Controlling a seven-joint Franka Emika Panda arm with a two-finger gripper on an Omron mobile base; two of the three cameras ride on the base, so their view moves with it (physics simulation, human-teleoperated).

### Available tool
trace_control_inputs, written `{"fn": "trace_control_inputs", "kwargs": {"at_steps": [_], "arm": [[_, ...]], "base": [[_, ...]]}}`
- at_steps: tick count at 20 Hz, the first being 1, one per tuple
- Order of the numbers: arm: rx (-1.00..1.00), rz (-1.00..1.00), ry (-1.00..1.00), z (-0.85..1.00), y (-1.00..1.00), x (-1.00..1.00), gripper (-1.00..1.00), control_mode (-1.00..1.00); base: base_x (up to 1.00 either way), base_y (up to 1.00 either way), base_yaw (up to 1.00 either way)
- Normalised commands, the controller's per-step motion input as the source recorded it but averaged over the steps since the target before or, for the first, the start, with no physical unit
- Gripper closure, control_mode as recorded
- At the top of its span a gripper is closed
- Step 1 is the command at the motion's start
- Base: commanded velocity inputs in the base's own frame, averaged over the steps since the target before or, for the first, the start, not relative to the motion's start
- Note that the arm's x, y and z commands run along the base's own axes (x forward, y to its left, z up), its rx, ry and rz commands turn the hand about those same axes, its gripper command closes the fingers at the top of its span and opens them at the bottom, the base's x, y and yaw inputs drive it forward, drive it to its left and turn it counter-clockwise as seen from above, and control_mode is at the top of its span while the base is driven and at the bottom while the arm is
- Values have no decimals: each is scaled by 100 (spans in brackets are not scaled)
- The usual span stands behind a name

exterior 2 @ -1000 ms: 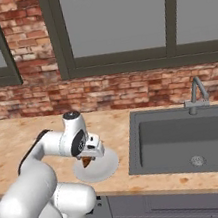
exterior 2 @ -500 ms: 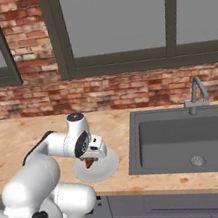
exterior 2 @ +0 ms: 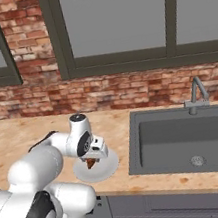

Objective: Place the pastries on the plates.

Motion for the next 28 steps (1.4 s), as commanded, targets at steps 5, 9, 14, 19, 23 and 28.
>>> {"fn": "trace_control_inputs", "kwargs": {"at_steps": [5, 9, 14, 19, 23, 28], "arm": [[0, 0, 3, -11, 0, 1, -100, -100], [0, 0, 0, 0, 0, 0, -100, -100], [0, 0, 0, 0, 0, 0, -100, -100], [0, 0, 0, 0, -3, 0, -100, -100], [0, 0, 0, 33, -5, -1, -100, -100], [0, 0, 0, 71, 0, -10, -100, -100]], "base": [[0, 0, 0], [0, 0, 0], [0, 0, 0], [0, 0, 0], [0, 0, 0], [0, 0, 0]]}}
